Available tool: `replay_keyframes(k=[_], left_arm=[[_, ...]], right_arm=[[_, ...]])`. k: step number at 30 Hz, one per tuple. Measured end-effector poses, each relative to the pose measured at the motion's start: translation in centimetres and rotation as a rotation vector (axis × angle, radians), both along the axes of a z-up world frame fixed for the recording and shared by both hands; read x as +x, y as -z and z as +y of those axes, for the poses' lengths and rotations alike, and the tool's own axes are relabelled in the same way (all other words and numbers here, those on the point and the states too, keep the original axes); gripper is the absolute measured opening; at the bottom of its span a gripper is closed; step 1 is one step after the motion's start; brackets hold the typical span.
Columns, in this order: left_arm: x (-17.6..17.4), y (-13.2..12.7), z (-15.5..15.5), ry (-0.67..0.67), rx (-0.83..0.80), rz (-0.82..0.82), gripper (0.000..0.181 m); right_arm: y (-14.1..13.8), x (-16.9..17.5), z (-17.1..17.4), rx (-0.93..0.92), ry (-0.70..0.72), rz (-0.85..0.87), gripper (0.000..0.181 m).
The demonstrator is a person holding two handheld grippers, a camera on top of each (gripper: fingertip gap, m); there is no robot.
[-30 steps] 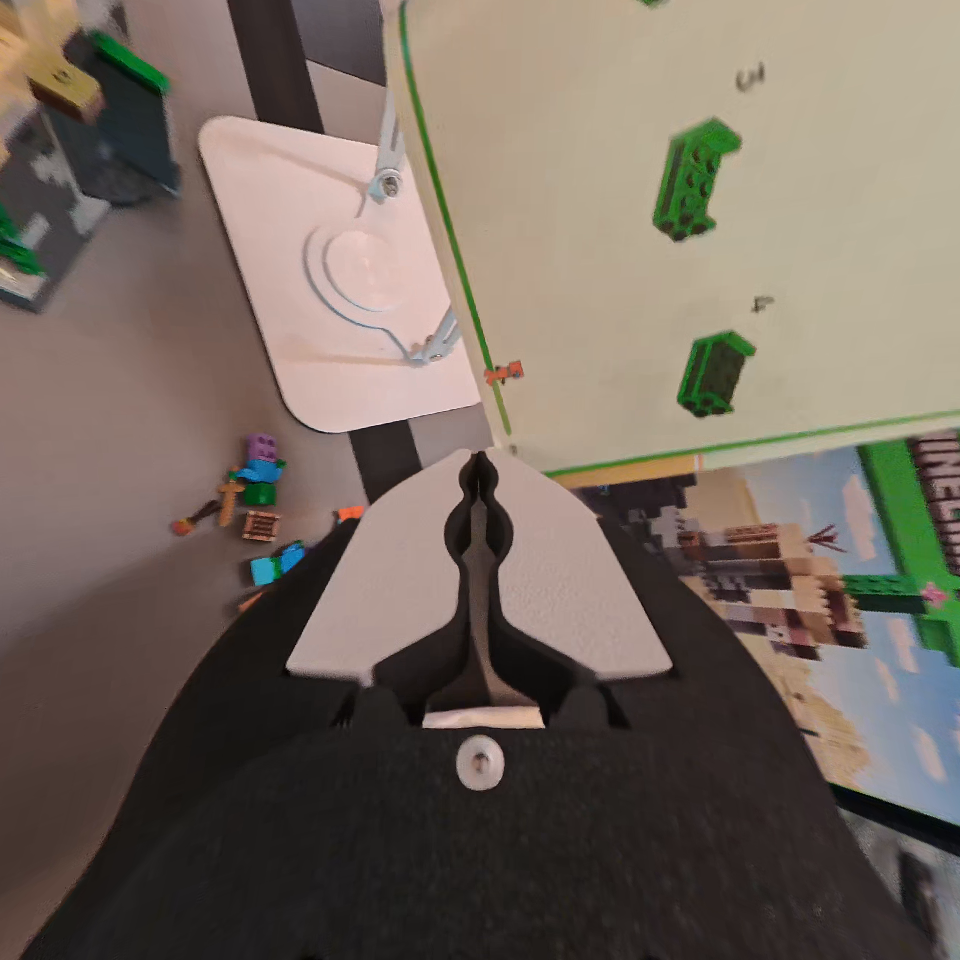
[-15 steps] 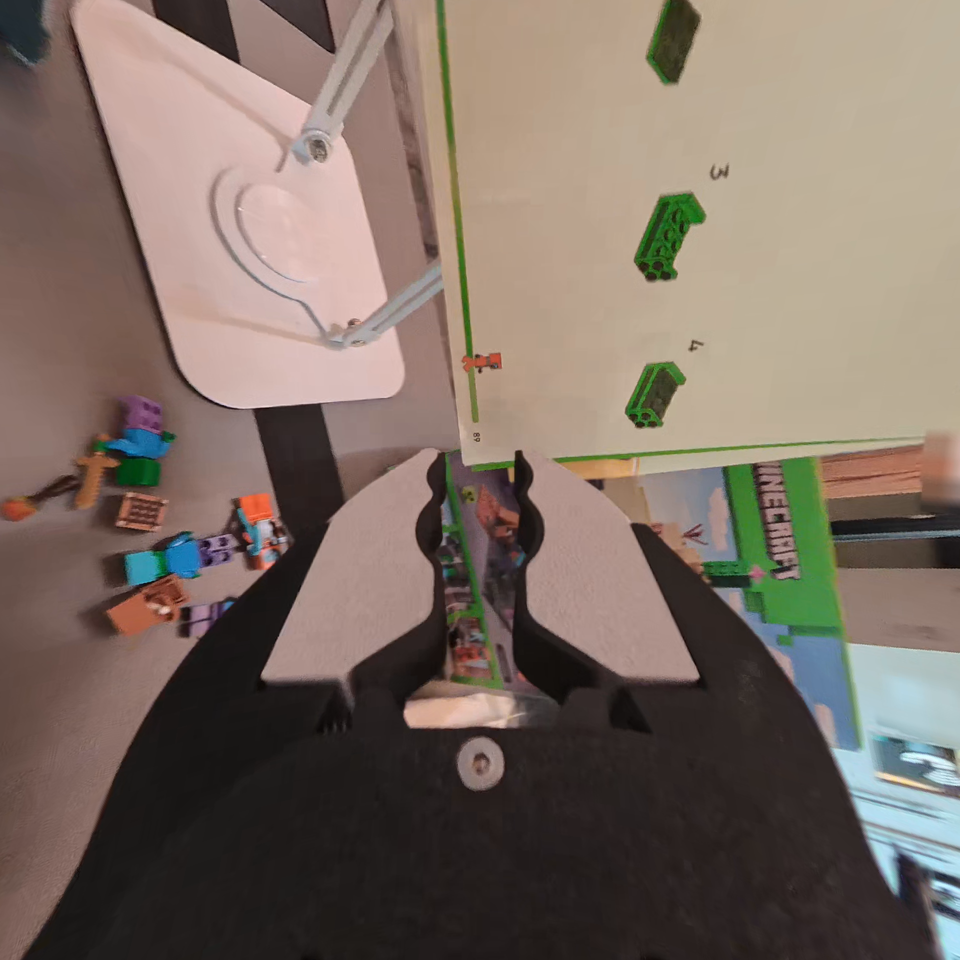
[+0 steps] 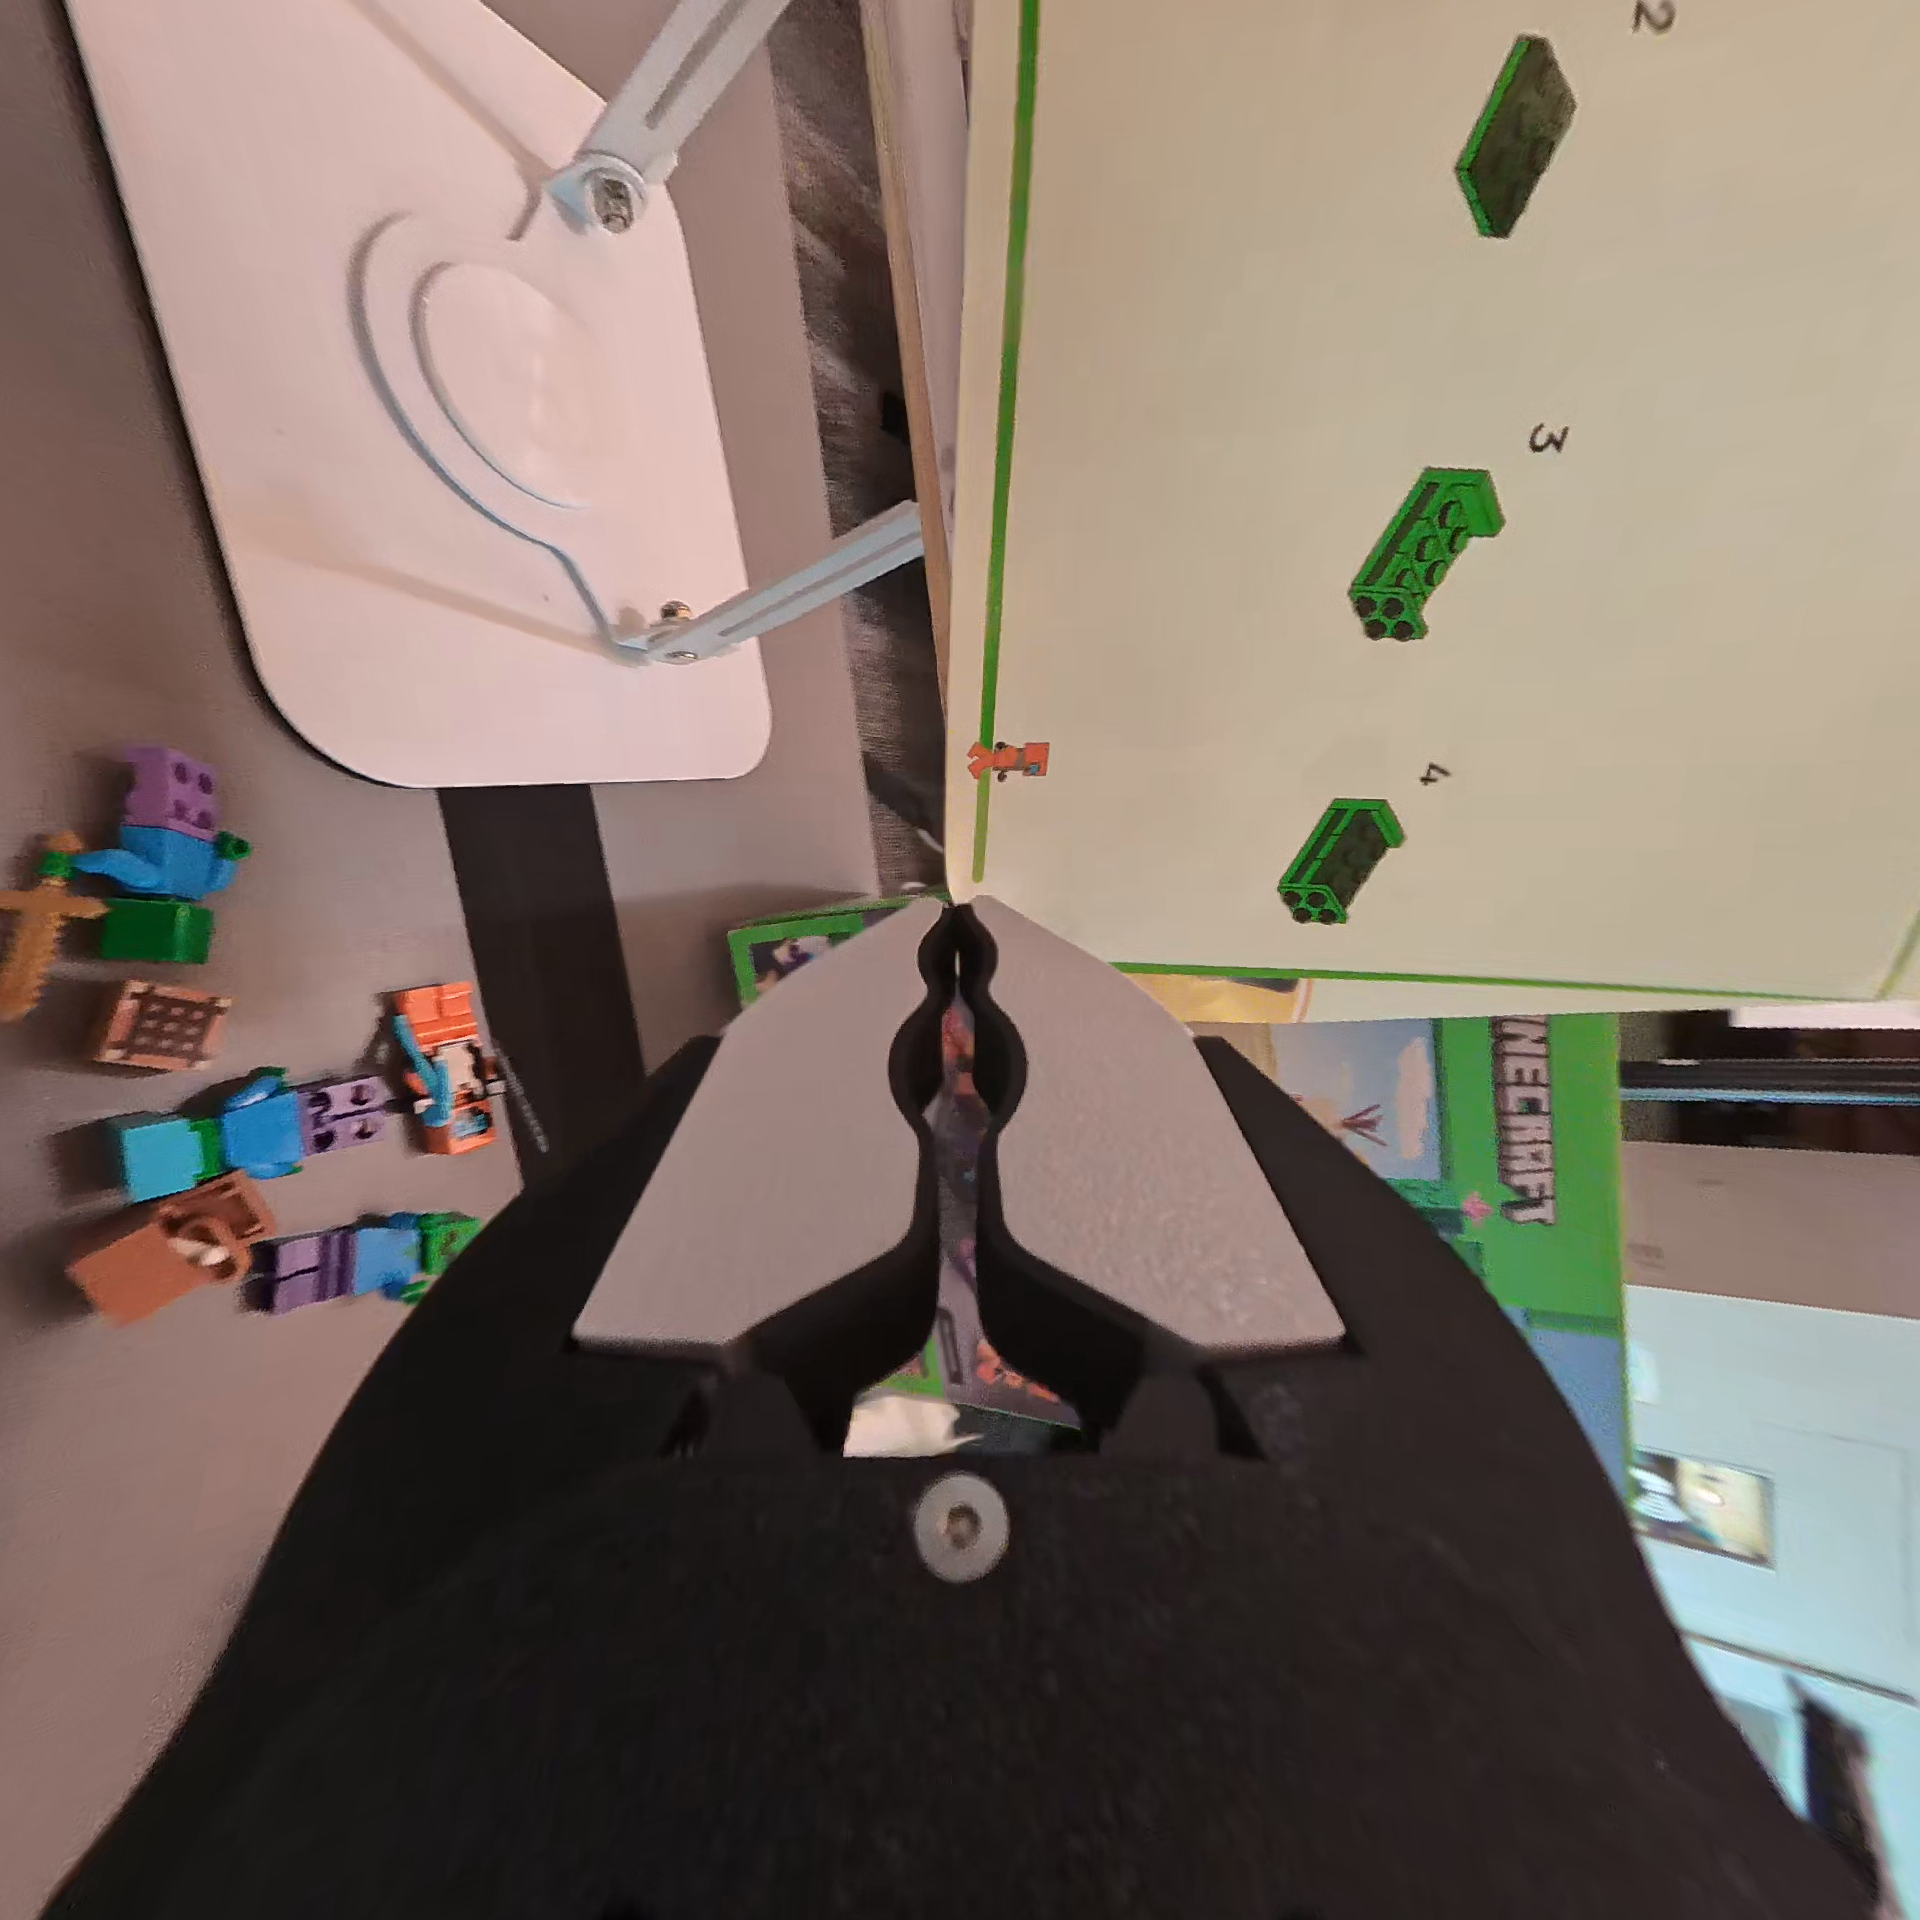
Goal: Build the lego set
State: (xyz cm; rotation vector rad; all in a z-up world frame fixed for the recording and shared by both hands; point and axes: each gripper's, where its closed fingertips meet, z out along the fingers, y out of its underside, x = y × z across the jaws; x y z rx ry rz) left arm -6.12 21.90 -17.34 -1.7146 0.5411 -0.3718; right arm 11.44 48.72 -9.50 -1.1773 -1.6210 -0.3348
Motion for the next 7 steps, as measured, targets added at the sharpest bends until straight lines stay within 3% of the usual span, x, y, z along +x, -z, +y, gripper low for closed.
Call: replay_keyframes(k=[7], left_arm=[[0.1, 0.0, -0.1, 0.006, -0.001, 0.005, 0.000]], right_arm=[[-0.8, 0.8, -1.2, -0.328, 0.010, 0.005, 0.000]])
